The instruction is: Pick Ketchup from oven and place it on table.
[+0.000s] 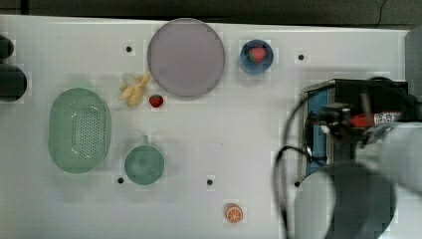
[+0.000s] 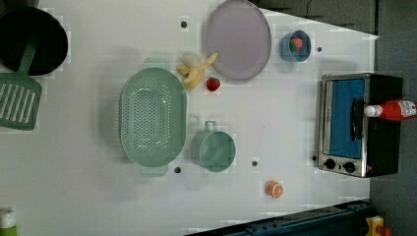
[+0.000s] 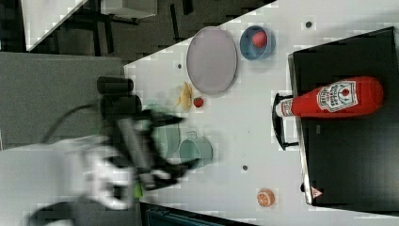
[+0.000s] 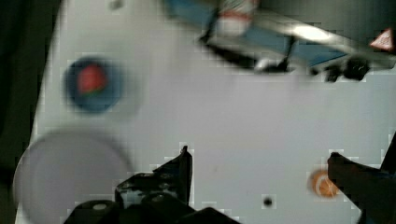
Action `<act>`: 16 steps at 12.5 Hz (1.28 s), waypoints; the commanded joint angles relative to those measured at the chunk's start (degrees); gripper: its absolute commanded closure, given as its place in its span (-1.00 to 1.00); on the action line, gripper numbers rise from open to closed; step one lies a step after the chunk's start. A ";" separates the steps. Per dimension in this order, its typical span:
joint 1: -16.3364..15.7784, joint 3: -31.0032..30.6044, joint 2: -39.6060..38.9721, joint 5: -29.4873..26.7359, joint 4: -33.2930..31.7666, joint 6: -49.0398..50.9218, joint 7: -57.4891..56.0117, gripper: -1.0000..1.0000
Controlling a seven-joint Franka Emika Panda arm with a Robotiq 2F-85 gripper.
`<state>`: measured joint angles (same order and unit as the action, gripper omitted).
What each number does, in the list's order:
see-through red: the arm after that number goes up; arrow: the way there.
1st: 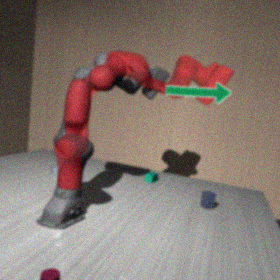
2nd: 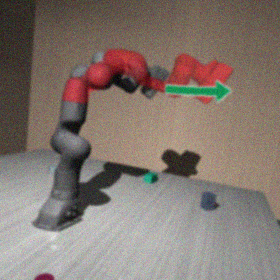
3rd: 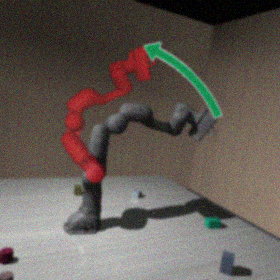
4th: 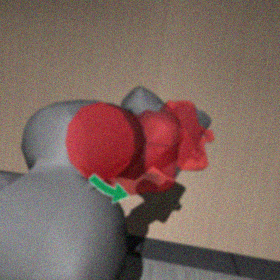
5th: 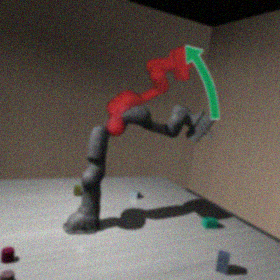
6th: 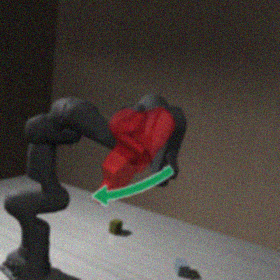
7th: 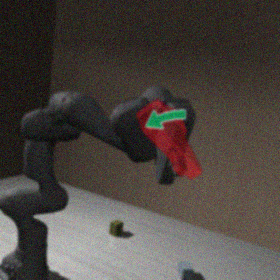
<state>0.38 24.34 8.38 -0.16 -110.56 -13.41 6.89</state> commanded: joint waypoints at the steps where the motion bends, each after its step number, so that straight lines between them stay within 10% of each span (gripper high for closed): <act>1: 2.66 3.36 -1.18 0.64 -0.34 -5.13 0.15 -1.00; 16: 6.36 11.20 -30.88 -7.77 8.76 -24.39 0.10 -1.00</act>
<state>6.07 33.35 -24.27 -8.26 -101.89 -35.81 6.82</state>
